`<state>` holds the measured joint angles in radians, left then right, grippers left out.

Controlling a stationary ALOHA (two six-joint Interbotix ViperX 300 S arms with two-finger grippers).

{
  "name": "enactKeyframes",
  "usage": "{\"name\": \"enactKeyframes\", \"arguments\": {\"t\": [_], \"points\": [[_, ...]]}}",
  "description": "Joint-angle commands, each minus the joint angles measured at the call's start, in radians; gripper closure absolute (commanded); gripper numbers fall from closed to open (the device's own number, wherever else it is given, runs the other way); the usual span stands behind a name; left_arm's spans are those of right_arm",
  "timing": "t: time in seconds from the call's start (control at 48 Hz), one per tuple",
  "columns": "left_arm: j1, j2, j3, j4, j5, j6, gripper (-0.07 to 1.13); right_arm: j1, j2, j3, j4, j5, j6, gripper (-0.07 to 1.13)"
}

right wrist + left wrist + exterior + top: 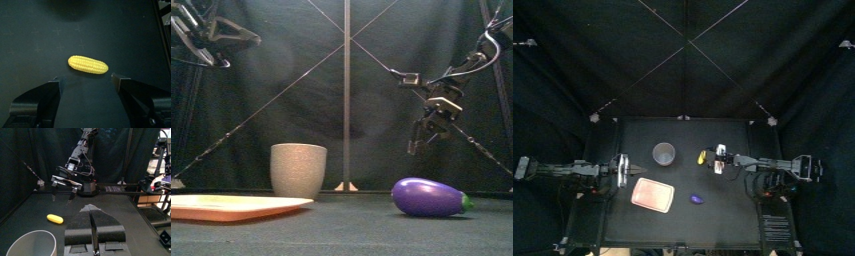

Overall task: Pick the corn then place it in the grey bowl
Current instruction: Pick the corn

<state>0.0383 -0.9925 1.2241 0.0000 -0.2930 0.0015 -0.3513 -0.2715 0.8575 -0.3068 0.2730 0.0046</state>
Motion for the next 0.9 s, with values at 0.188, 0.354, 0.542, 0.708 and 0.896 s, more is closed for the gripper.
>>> {"name": "enactKeyframes", "arguments": {"t": [0.188, 0.354, 0.542, 0.708, 0.896], "points": [[0.005, 0.002, -0.015, 0.002, 0.002, 0.002, 1.09, 0.003, 0.118, -0.097, -0.021, 0.020, -0.006, 0.02], [0.003, 0.002, -0.015, 0.002, 0.002, 0.002, 1.09, 0.005, 0.209, -0.147, -0.038, 0.078, -0.009, 0.02], [0.005, 0.002, -0.014, 0.002, 0.002, 0.003, 1.09, 0.003, 0.259, -0.184, -0.054, 0.132, -0.015, 0.02], [0.006, 0.002, -0.014, 0.002, 0.002, 0.003, 1.09, -0.002, 0.291, -0.221, -0.061, 0.135, -0.017, 0.02], [0.005, 0.002, -0.014, 0.002, 0.003, 0.003, 1.09, -0.005, 0.325, -0.245, -0.061, 0.141, -0.015, 0.02]]}}
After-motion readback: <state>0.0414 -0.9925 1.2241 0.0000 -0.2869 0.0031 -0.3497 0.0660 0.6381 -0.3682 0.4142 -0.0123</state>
